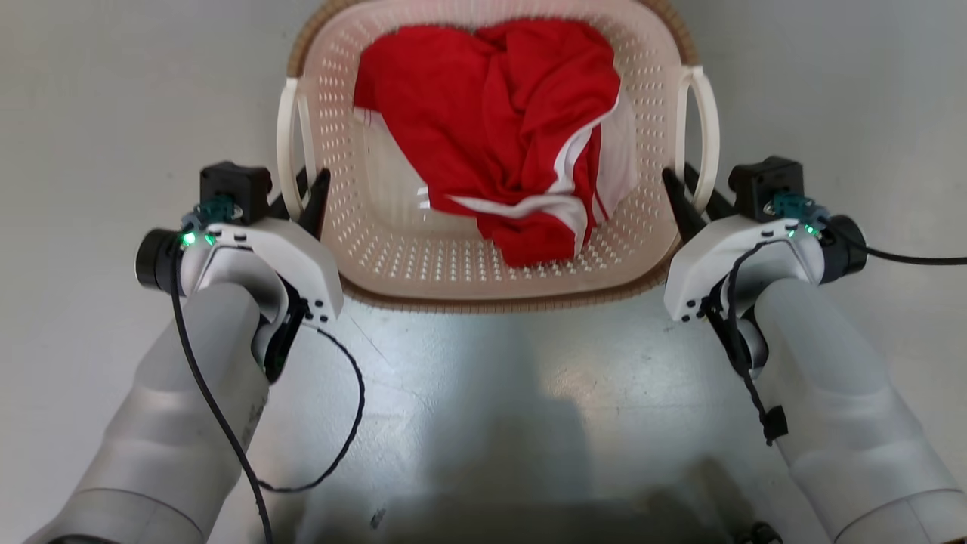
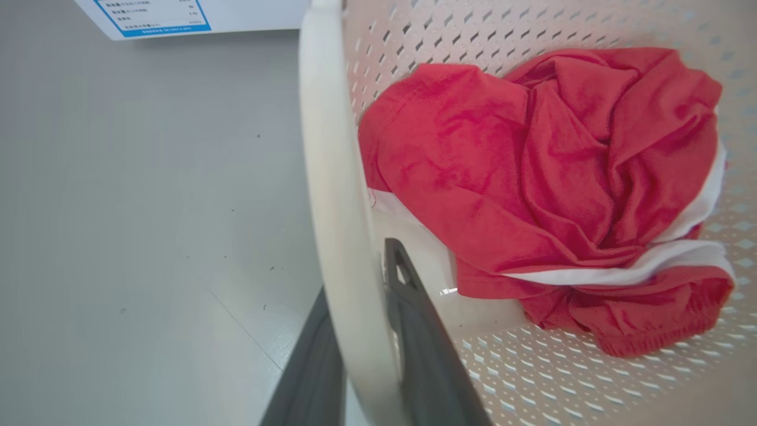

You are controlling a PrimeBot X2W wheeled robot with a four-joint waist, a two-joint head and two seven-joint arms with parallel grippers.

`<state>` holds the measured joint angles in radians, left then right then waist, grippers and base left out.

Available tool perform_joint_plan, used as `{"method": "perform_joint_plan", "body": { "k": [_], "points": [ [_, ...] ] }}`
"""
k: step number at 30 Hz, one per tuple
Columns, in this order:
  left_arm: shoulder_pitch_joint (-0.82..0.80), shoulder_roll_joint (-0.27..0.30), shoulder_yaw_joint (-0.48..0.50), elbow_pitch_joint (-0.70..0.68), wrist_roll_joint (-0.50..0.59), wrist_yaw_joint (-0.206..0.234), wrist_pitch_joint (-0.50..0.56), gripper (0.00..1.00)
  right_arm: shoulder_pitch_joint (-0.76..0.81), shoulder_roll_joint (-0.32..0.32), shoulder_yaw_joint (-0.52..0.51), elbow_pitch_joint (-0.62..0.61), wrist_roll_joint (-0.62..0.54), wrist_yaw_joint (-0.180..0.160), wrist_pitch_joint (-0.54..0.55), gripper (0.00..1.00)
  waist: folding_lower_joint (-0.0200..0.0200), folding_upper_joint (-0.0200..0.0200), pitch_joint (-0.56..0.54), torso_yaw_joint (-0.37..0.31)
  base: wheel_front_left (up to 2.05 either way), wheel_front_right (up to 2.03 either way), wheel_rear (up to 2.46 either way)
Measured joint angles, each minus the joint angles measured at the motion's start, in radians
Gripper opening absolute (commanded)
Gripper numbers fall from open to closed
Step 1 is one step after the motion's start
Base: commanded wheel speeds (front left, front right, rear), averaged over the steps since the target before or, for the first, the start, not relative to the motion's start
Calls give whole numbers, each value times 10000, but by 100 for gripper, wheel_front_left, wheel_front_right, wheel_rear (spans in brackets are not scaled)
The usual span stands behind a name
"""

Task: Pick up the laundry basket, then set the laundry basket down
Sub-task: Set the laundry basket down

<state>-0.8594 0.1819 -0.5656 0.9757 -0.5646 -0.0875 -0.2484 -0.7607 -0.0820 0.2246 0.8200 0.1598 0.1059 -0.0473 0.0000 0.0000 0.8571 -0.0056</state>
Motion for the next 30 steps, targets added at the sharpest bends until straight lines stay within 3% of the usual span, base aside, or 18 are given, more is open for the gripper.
{"method": "perform_joint_plan", "body": {
  "k": [9,25,26,27,28,29,30],
  "points": [
    [-535,-58,481,-171,401,-105,-25,0,-444,33,-391,96,-13,79,-407,0,0,0,759,69,0,0,0],
    [-537,-199,951,-349,834,-150,-29,0,-742,50,-621,453,-117,98,-775,0,1,0,1031,97,0,0,0],
    [-538,-201,951,-343,834,-150,-27,7,-766,52,-654,489,-136,98,-775,0,0,0,1031,100,0,0,0],
    [-538,-213,986,-336,832,-150,-27,34,-770,58,-683,508,-153,98,-782,0,0,0,1031,110,0,0,0],
    [-544,-253,1047,-314,834,-159,-27,100,-770,58,-711,535,-174,100,-830,36,0,0,1033,127,0,0,0],
    [-595,-268,1103,-291,986,-336,-33,100,-815,35,-765,591,-219,130,-851,36,0,0,1046,157,0,0,0],
    [-661,-313,1120,-291,1053,-380,-42,100,-846,42,-807,616,-288,184,-857,100,0,0,1058,168,0,0,0]
  ]
}}
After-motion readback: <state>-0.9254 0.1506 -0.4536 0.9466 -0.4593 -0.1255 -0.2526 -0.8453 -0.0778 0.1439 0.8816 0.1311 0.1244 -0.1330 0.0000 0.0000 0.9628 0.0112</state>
